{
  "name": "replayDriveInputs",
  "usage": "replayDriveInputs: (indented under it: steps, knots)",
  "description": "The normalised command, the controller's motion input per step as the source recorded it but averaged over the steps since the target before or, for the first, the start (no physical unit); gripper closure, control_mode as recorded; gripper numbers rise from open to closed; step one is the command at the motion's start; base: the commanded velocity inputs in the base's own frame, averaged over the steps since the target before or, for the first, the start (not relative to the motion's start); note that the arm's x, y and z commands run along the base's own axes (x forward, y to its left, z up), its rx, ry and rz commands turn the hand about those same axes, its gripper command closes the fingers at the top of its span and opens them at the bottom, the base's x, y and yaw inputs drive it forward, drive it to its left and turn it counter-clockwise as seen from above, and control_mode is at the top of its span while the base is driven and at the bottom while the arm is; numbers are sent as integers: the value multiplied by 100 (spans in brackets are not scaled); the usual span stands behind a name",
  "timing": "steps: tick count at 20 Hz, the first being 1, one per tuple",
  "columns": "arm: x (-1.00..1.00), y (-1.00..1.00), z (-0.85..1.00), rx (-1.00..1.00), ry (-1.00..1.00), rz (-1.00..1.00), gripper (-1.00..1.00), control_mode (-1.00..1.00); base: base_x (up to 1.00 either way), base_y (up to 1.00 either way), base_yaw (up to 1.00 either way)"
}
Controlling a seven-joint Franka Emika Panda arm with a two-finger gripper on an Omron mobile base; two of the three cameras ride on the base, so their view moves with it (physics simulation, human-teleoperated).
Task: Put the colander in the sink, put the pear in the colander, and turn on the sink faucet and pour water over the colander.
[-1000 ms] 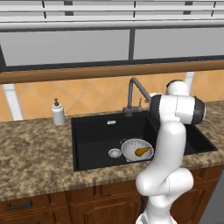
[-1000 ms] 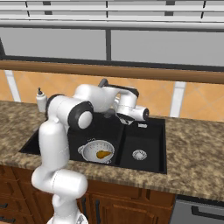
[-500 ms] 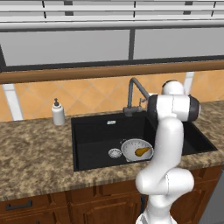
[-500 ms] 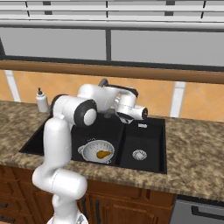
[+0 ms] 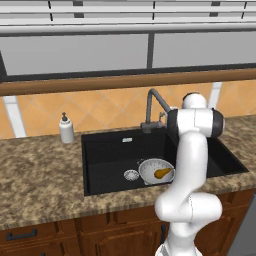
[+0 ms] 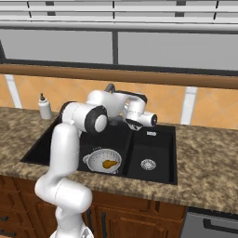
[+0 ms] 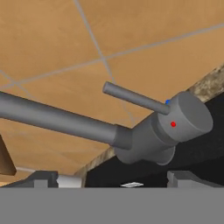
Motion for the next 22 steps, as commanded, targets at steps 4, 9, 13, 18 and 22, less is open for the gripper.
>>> replayDriveInputs:
  steps: [4, 9, 13, 18, 22]
  knots:
    - [18, 0, -11, 0, 0, 0, -100, -100, 0, 0, 0]
    - [14, 0, -10, 0, 0, -1, -100, -100, 0, 0, 0]
    - [16, 0, -4, 0, -3, -3, -100, -100, 0, 0, 0]
    - [14, 0, -6, 0, -3, -4, -100, -100, 0, 0, 0]
    - [10, 0, -9, 0, -3, -5, -100, -100, 0, 0, 0]
